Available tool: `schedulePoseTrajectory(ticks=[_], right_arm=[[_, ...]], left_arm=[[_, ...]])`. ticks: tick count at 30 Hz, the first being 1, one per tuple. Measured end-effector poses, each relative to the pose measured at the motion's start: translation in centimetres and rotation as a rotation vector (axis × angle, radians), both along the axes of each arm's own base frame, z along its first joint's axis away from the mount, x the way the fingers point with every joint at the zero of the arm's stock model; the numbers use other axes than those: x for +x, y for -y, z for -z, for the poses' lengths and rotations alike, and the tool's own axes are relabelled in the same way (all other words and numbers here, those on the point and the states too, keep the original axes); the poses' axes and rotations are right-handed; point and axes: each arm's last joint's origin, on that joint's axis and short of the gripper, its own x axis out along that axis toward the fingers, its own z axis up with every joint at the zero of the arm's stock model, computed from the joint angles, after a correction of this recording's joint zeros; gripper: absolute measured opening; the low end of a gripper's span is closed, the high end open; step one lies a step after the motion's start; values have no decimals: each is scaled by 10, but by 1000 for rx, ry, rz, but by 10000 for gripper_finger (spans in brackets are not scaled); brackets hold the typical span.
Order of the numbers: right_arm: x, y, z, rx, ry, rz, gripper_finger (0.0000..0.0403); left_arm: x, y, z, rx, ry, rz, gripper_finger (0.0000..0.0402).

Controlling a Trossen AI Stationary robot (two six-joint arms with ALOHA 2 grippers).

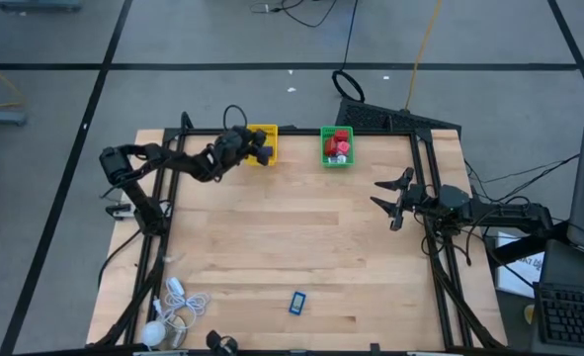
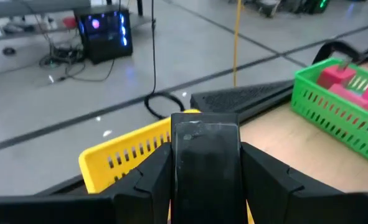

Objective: Pick & Place Office items
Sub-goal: Put the black digital timer into the yellow bin, then put the blue digital timer into the yellow bin

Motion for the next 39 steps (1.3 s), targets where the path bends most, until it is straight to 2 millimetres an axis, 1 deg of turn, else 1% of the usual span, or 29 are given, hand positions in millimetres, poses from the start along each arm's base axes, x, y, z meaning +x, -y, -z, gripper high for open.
schedulePoseTrajectory(ticks=[4,10,16,19,21,24,26,28,32,35,37,39], right_arm=[[0,0,0,0,0,0,205],[0,0,0,0,0,0,207],[0,0,0,0,0,0,205],[0,0,0,0,0,0,207],[0,0,0,0,0,0,207],[0,0,0,0,0,0,206],[0,0,0,0,0,0,204],[0,0,0,0,0,0,204],[0,0,0,0,0,0,207],[0,0,0,0,0,0,207],[0,0,0,0,0,0,205],[0,0,0,0,0,0,204]], left_arm=[[2,-2,-1,-35,-18,-5,157],[1,0,6,-127,-31,-4,197],[0,0,8,-135,-44,-12,206],[1,0,6,-109,-50,-1,207],[1,0,3,-55,-94,43,207],[5,8,-14,79,-144,179,208],[10,22,-28,162,-153,272,208],[14,39,-44,231,-142,350,208],[19,85,-76,345,-91,512,209],[21,126,-89,383,-56,651,209],[24,156,-93,399,-29,714,209],[26,186,-95,410,-50,757,209]])
